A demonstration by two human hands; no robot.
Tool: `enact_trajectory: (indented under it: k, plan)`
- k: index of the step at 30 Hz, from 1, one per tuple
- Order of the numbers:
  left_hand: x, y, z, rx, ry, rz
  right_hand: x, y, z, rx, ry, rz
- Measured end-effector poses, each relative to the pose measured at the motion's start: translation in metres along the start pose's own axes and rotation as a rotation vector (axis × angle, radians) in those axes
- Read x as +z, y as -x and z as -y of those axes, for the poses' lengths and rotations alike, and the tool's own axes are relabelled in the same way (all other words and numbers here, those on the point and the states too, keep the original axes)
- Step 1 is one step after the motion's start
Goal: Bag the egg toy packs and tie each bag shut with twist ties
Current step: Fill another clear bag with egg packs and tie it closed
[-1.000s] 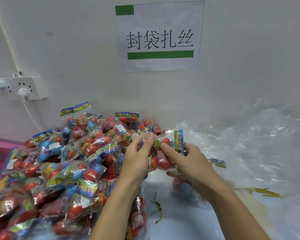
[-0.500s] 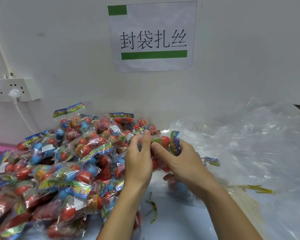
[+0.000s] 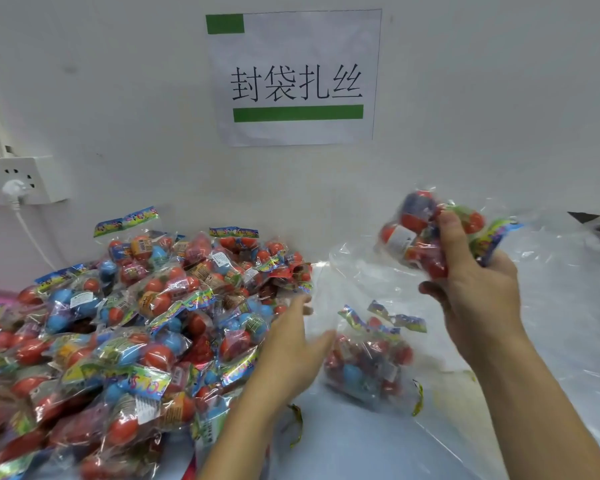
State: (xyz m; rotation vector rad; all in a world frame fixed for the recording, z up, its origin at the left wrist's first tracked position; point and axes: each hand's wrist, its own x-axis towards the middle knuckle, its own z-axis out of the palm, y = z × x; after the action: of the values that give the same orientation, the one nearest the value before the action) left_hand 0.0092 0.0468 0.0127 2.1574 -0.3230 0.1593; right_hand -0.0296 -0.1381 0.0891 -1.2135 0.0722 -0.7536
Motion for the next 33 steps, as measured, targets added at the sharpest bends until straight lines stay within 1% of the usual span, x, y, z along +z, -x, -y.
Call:
enact_trajectory:
  k: [2, 3, 6, 11, 13, 14, 16, 17, 18, 20, 23, 26, 30, 33]
  plan:
    - [0.004, 0.001, 0.003, 0.015, -0.128, 0.072, -0.008, -0.005, -0.001, -0.027, 0.03, -0.08]
    - [0.004, 0.001, 0.004, 0.028, -0.158, 0.083, -0.011, -0.007, -0.002, -0.043, 0.046, -0.111]
    - [0.0, 0.001, 0.004, 0.045, -0.152, 0.047, -0.015, -0.011, -0.005, -0.096, 0.093, -0.166]
    - [-0.007, 0.001, 0.002, 0.006, -0.029, -0.034, -0.012, -0.009, -0.007, -0.194, 0.186, -0.095]
    - [-0.008, 0.003, -0.002, 0.043, 0.015, -0.113, -0.009, -0.007, -0.008, -0.221, 0.214, -0.069]
    - [-0.008, 0.003, -0.005, 0.096, 0.006, -0.18, -0.008, -0.006, -0.009, -0.227, 0.221, -0.061]
    - [-0.006, 0.003, -0.012, 0.274, -0.097, -0.266, -0.006, -0.005, -0.01, -0.236, 0.235, -0.051]
    - [-0.004, 0.003, -0.016, 0.344, -0.174, -0.259, -0.006, -0.005, -0.01, -0.241, 0.248, -0.047]
    - [-0.001, 0.003, -0.019, 0.37, -0.247, -0.229, -0.005, -0.005, -0.011, -0.241, 0.265, -0.04]
    - [0.005, 0.002, -0.017, 0.331, -0.391, -0.17, -0.004, -0.003, -0.013, -0.233, 0.298, -0.02]
    - [0.006, 0.003, -0.013, 0.266, -0.486, -0.197, 0.0, -0.001, -0.015, -0.238, 0.35, 0.016]
    - [0.003, 0.005, -0.014, 0.285, -0.457, -0.281, 0.003, 0.002, -0.015, -0.263, 0.371, 0.027]
    - [0.001, 0.004, -0.022, 0.439, -0.291, -0.399, 0.011, 0.007, -0.014, -0.292, 0.312, 0.027]
    - [-0.004, 0.004, -0.027, 0.524, -0.126, -0.396, 0.015, 0.01, -0.012, -0.352, 0.289, 0.03]
